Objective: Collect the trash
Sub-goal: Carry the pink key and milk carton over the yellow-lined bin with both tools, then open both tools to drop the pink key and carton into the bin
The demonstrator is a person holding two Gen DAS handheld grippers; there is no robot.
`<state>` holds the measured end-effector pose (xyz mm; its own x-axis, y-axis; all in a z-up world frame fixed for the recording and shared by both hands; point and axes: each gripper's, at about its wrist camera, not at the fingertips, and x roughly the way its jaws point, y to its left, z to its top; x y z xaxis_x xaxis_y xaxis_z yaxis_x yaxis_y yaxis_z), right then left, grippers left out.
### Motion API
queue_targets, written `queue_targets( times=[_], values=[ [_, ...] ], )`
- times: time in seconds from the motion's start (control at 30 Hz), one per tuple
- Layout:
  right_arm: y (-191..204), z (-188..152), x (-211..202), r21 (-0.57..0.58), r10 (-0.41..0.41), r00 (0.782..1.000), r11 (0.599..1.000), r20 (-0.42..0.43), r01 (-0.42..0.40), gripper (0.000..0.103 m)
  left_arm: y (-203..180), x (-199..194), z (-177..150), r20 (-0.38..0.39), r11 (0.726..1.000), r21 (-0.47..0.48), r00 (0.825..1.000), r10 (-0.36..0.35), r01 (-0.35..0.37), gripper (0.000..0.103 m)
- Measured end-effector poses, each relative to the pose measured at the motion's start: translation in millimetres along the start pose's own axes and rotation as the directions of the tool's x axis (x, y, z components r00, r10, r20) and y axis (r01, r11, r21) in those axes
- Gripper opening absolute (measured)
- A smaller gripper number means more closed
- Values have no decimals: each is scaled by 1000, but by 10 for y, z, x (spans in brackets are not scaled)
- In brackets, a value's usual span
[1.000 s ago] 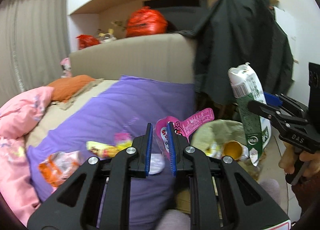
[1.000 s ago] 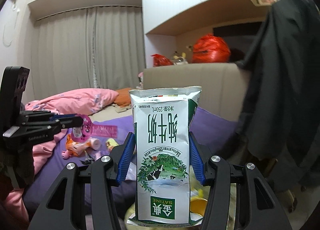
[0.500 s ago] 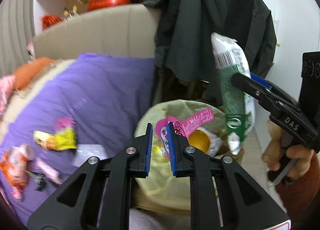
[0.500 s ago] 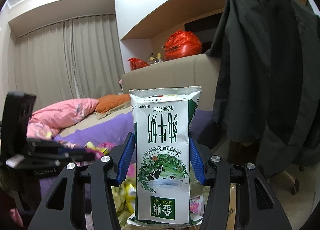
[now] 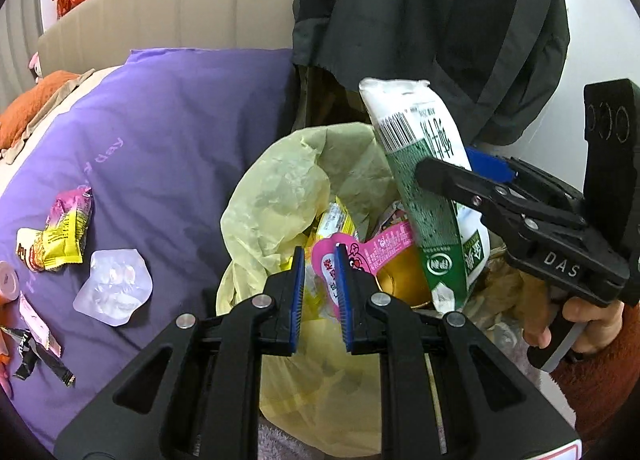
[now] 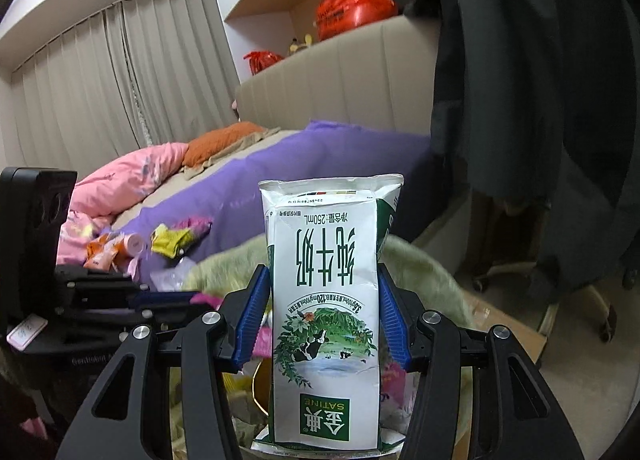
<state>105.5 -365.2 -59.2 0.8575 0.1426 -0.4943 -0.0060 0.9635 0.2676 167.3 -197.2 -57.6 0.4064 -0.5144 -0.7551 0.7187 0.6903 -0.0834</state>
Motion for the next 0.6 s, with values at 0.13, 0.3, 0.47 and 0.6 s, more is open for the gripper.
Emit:
queue_targets(
  times=[0.13, 0.3, 0.47, 0.6],
  values=[
    [-78, -60, 5, 46, 12, 999, 999, -53, -9, 50, 37, 58, -46, -16, 1000, -10, 1000, -2, 2, 15],
    [13, -91, -32, 1, 6, 995, 1000, -104, -6, 49, 92, -5, -65, 2, 999, -32, 1000, -21, 21, 15],
    [62, -145, -84, -42, -45, 995, 998, -85, 42, 49, 123, -54, 6, 22, 997, -64, 999, -36, 38, 15],
    [10, -153, -90, -17, -45, 995, 999, -89, 44, 49, 102, -45, 52, 21, 997, -64, 999, -42, 43, 15]
  ],
)
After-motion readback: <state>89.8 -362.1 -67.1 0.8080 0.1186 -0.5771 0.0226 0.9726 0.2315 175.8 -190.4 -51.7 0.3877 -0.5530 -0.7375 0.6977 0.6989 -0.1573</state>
